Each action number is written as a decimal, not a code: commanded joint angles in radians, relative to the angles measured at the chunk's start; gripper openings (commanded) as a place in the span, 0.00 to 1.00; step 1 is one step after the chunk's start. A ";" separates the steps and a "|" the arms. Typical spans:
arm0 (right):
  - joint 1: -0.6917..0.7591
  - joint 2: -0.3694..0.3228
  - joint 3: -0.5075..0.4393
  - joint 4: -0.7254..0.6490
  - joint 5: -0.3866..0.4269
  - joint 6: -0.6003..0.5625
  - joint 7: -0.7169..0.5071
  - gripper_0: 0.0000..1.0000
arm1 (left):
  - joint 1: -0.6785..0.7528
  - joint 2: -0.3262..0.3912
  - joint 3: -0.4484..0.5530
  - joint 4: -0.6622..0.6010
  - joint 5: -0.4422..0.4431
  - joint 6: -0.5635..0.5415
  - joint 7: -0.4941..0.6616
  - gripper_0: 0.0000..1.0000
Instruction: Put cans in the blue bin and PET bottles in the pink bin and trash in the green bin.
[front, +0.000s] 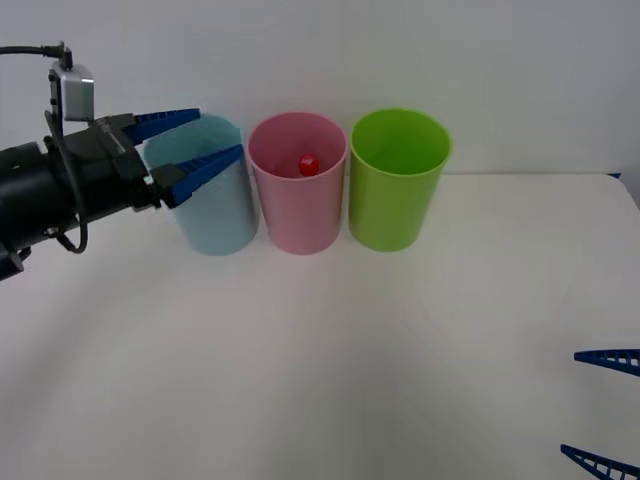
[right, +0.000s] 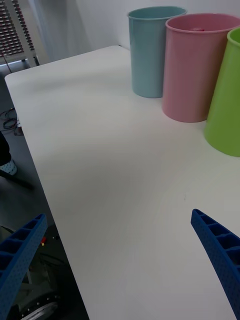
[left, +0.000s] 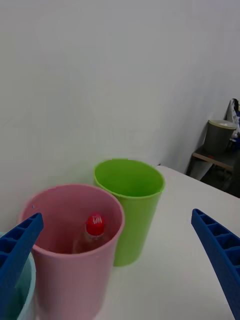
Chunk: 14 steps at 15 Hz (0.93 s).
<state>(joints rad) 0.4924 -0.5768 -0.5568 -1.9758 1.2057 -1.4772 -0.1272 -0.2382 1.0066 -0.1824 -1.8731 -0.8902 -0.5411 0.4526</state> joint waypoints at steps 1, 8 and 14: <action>0.000 0.000 0.000 0.000 0.000 0.000 0.000 1.00 | 0.161 0.003 0.098 -0.070 -0.065 -0.085 0.011 1.00; 0.000 0.000 0.000 0.000 0.000 0.000 0.000 1.00 | 0.442 -0.008 0.176 -0.205 -0.193 -0.103 0.027 1.00; 0.000 0.000 0.000 0.000 0.000 0.000 0.000 1.00 | 0.603 -0.190 0.327 -0.262 -0.409 -0.296 0.080 1.00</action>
<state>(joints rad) 0.4924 -0.5768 -0.5568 -1.9757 1.2057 -1.4772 -0.1272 0.3435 0.8391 0.1289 -2.1249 -1.2739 -0.8163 0.5240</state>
